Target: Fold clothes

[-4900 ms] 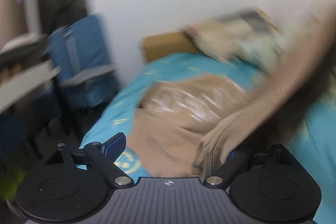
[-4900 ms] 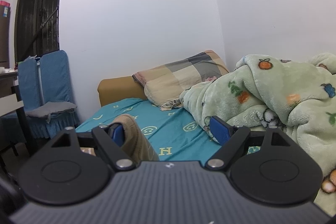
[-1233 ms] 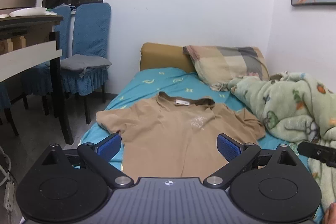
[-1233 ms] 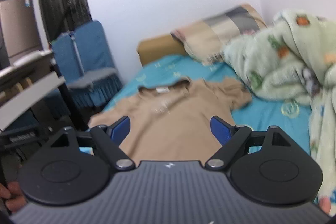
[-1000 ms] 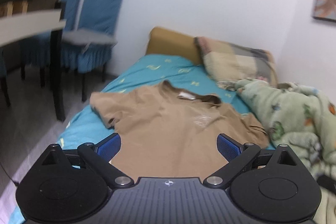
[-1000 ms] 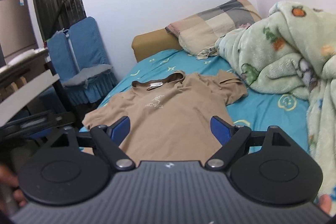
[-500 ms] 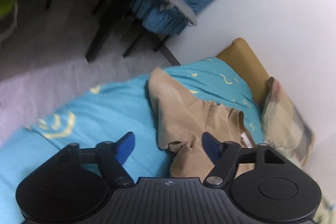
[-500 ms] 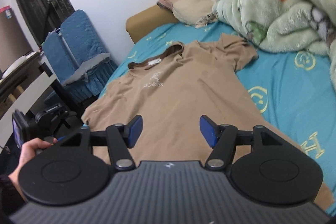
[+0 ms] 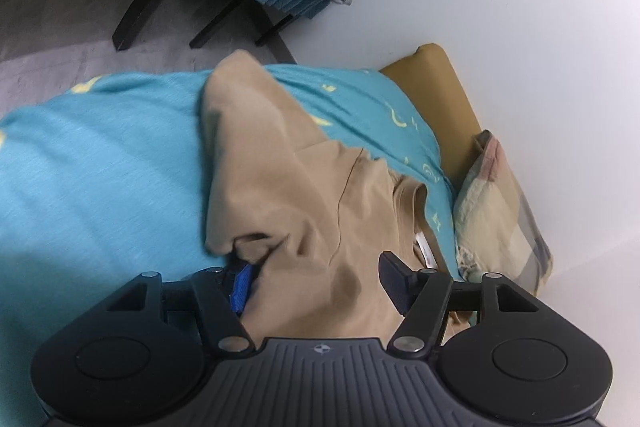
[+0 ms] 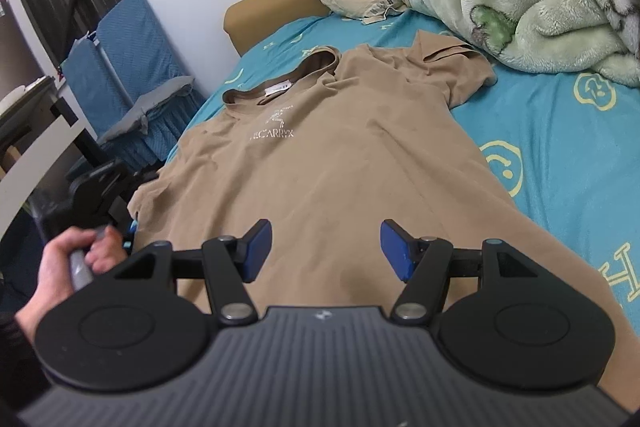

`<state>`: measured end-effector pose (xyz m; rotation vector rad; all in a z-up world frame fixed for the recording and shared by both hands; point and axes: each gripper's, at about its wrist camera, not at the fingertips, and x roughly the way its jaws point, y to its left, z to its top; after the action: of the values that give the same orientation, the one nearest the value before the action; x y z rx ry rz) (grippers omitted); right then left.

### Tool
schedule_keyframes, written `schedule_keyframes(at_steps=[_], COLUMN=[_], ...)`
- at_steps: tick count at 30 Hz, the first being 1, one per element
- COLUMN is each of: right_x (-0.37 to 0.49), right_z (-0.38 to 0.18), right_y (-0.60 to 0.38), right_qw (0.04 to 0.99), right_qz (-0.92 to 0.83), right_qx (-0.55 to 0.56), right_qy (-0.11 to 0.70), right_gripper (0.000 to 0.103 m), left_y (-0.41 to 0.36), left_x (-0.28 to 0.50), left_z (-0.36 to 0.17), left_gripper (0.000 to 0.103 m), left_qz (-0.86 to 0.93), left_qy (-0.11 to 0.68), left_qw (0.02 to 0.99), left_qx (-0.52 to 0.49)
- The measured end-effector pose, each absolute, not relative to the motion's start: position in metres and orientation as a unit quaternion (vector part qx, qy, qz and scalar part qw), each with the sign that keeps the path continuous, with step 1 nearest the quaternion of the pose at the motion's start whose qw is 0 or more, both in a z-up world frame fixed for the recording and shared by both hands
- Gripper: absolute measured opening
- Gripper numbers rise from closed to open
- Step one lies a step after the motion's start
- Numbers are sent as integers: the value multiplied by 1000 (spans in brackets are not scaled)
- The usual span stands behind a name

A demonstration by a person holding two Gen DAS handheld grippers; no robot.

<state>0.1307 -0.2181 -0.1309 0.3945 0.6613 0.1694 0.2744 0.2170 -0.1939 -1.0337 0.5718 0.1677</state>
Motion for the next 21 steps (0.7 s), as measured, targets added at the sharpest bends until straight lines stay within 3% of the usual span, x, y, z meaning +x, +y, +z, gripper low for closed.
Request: schedule_keyframes(at_steps=[2, 5, 7, 9, 17, 20, 21], right_x=[130, 131, 133, 135, 143, 144, 145], right_z=[-132, -132, -133, -134, -136, -135, -135], right_y=[-218, -220, -221, -222, -222, -221, -221], right_qw=[924, 925, 926, 926, 929, 932, 933], right_qz=[81, 75, 70, 66, 64, 61, 60], right_qx=[191, 191, 192, 194, 188, 182, 179], right_qy=[322, 319, 317, 316, 313, 307, 305], right_gripper=[64, 64, 64, 64, 64, 64, 64], left_y=[215, 216, 222, 229, 233, 225, 222], left_x=[285, 305, 315, 320, 313, 305, 302], left_z=[-193, -192, -192, -190, -157, -147, -144], left_gripper=[64, 48, 20, 7, 6, 10, 16], left_qz=[90, 113, 131, 146, 163, 161, 160], left_qy=[265, 266, 272, 278, 287, 295, 297], left_qw=[832, 837, 835, 835, 884, 898, 902], left_qx=[-479, -465, -460, -452, -331, -285, -269])
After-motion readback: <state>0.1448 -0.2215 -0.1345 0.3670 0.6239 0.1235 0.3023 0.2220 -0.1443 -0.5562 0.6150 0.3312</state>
